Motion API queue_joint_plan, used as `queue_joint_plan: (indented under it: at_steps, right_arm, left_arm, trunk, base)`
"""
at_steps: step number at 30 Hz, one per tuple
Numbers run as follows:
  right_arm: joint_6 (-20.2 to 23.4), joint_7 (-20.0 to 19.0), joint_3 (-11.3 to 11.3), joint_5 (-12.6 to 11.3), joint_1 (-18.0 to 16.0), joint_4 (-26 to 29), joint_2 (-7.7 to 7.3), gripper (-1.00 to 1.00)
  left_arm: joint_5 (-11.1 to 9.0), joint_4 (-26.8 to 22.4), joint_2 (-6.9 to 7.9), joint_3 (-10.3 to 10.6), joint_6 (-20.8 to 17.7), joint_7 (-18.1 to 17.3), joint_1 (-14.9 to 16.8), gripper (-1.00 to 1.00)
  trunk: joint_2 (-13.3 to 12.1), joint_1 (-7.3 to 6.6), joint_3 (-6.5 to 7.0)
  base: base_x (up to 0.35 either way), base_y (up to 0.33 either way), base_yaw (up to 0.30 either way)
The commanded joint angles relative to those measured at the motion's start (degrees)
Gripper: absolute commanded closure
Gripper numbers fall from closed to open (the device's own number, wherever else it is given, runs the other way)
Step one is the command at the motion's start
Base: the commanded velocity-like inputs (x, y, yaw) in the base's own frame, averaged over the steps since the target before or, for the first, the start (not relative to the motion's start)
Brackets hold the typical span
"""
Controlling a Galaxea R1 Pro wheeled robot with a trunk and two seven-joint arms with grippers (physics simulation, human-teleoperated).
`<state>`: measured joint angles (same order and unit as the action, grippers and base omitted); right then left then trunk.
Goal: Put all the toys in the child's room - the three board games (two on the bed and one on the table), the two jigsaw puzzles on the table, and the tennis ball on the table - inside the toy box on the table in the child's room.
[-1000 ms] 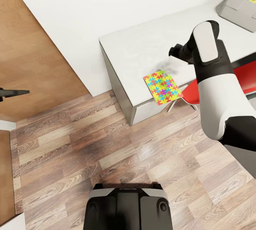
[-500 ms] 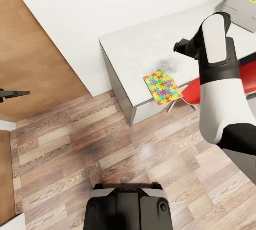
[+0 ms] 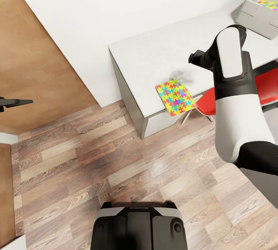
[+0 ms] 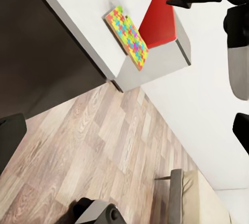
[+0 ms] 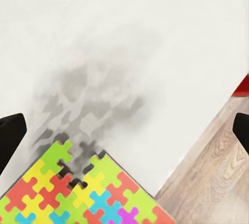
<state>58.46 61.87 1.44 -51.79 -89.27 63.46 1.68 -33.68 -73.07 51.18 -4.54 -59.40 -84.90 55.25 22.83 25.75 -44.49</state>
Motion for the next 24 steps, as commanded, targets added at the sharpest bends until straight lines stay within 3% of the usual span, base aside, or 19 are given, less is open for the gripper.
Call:
queue_joint_plan:
  at_steps: [1, 24]
  right_arm:
    - [0.29, 0.58, 0.09, -0.51, 0.31, 0.13, -0.01, -1.00]
    - [0.26, 0.57, 0.13, -0.42, 1.90, 0.26, -0.02, -1.00]
  left_arm:
    - [-0.08, 0.01, 0.01, 0.05, -0.60, -0.11, 0.00, -1.00]
    - [-0.07, 0.03, -0.10, 0.93, -0.60, -0.01, -0.27, -1.00]
  trunk:
    - [0.09, 0.04, 0.03]
    - [0.09, 0.04, 2.14]
  base:
    - [0.000, 0.000, 0.000]
    - [-0.059, 0.000, -0.085]
